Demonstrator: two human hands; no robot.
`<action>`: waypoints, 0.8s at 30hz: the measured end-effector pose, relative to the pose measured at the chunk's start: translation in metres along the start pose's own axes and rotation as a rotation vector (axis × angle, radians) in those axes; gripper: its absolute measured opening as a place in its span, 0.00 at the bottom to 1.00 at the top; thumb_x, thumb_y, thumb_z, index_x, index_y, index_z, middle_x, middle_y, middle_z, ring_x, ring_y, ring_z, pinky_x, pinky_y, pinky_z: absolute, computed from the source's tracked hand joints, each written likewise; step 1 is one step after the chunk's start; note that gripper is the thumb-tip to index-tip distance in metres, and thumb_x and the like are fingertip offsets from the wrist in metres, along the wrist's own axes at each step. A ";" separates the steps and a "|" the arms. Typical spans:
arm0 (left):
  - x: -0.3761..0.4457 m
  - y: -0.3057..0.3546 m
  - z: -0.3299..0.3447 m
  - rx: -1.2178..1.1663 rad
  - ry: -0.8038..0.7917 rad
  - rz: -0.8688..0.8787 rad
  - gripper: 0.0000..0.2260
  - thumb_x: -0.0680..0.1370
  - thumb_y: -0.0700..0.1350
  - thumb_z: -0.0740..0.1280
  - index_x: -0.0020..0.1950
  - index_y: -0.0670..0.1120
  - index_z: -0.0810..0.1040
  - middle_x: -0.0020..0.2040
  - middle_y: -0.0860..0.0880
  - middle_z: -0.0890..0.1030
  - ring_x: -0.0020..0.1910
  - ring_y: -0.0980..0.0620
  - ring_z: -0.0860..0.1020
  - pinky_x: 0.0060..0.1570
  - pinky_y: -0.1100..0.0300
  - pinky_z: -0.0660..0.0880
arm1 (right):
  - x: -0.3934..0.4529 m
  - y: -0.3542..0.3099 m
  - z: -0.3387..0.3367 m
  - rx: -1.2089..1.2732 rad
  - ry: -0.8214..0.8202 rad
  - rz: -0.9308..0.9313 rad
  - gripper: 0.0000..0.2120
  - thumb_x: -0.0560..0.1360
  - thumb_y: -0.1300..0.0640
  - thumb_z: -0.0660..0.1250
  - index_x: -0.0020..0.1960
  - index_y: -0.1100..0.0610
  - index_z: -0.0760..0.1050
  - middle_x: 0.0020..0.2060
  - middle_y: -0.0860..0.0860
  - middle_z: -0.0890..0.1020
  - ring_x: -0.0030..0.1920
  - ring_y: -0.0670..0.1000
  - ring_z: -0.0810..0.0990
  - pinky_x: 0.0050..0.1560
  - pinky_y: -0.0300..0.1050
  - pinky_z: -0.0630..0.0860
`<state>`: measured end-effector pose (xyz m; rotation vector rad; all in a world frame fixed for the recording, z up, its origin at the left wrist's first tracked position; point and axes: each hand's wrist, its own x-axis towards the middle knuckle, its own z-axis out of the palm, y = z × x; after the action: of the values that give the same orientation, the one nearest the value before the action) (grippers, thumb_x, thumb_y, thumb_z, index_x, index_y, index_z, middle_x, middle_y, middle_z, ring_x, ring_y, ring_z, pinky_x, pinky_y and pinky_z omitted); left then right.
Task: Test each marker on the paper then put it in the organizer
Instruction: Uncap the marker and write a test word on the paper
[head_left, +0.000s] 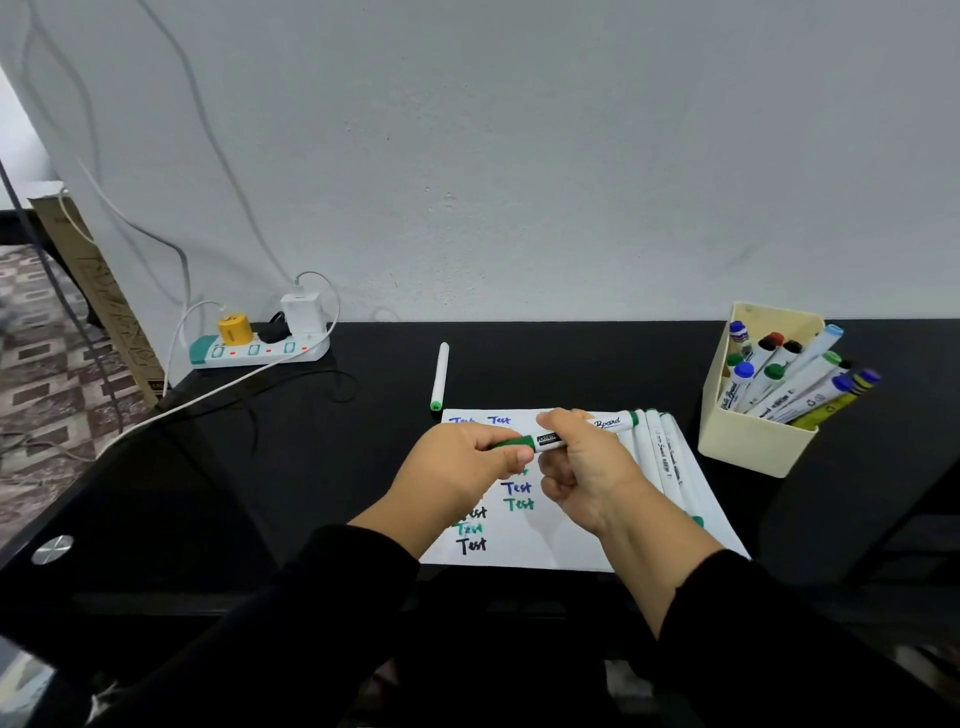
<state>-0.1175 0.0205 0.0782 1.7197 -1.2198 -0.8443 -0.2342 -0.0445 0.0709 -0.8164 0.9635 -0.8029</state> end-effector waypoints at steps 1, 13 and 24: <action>0.001 0.001 -0.001 0.033 -0.025 0.007 0.08 0.74 0.47 0.71 0.38 0.59 0.78 0.40 0.52 0.83 0.44 0.45 0.80 0.53 0.50 0.76 | 0.000 -0.003 -0.002 -0.031 0.001 -0.001 0.15 0.77 0.60 0.62 0.33 0.52 0.62 0.15 0.46 0.62 0.17 0.45 0.56 0.21 0.37 0.55; 0.046 -0.083 -0.011 0.591 0.055 -0.116 0.24 0.82 0.56 0.51 0.76 0.49 0.58 0.76 0.49 0.57 0.76 0.47 0.53 0.73 0.51 0.53 | 0.031 -0.051 -0.023 -0.249 0.491 -0.492 0.19 0.76 0.54 0.67 0.66 0.54 0.69 0.52 0.48 0.75 0.48 0.46 0.74 0.46 0.38 0.69; 0.049 -0.101 -0.001 0.885 0.080 -0.096 0.25 0.82 0.56 0.47 0.77 0.50 0.51 0.78 0.48 0.49 0.77 0.49 0.48 0.74 0.52 0.47 | 0.063 -0.077 -0.038 -0.381 0.777 -0.444 0.37 0.77 0.54 0.62 0.78 0.58 0.44 0.76 0.57 0.53 0.75 0.55 0.53 0.71 0.44 0.56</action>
<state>-0.0632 -0.0090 -0.0154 2.4840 -1.5921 -0.2642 -0.2629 -0.1425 0.1011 -1.0928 1.6893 -1.3992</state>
